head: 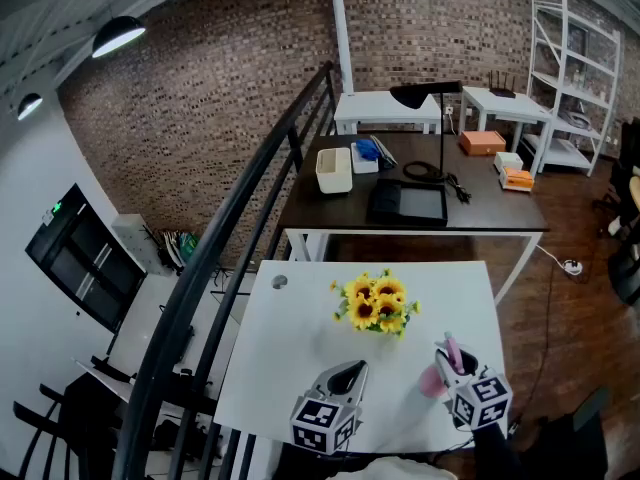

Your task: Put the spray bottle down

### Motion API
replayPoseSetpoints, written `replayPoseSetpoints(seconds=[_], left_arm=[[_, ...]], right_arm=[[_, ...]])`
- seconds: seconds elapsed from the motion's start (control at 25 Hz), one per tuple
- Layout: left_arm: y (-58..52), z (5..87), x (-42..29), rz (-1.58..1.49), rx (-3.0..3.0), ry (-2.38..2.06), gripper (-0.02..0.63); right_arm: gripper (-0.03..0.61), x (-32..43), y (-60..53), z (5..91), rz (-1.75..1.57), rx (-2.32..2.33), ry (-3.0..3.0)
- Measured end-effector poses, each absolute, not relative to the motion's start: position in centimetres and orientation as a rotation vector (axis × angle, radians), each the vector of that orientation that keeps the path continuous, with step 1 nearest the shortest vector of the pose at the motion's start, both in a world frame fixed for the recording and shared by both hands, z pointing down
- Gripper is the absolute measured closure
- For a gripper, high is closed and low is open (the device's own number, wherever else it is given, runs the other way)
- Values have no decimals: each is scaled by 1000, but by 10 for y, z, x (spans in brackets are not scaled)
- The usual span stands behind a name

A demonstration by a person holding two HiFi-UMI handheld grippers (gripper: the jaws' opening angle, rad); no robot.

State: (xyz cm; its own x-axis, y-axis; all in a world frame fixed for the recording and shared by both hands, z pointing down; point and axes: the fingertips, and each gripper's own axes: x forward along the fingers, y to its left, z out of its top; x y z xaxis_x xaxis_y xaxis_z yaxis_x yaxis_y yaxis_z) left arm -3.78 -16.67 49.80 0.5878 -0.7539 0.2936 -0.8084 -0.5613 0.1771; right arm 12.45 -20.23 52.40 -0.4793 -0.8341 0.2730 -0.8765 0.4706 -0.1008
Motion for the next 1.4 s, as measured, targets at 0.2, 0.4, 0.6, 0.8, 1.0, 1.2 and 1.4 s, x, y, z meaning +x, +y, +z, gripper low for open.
replayPoseSetpoints(seconds=[0.2,0.4,0.6,0.8,1.0,1.2,1.4], left_arm=[[-157,508,-36,292,2525,-1247,598],[-153,512,-30,309,2524,-1221,598],[-150,519,-26,330,2526,-1193,598],[-149,520,-23,340,2527,-1184,598],[-149,521,-26,340,2519,-1194,598],[-151,528,-31,337,2507,-1198,598],[-152,526,-27,338,2505,-1187,598]], right_arm=[[495,136,-229,539,269,1561,-2461],[494,143,-263,535,170,1606,-2428],[494,141,-289,543,149,1622,-2392],[494,135,-307,556,151,1625,-2387],[494,132,-312,558,127,1644,-2398],[492,135,-311,560,103,1685,-2413],[489,142,-308,557,87,1712,-2427]])
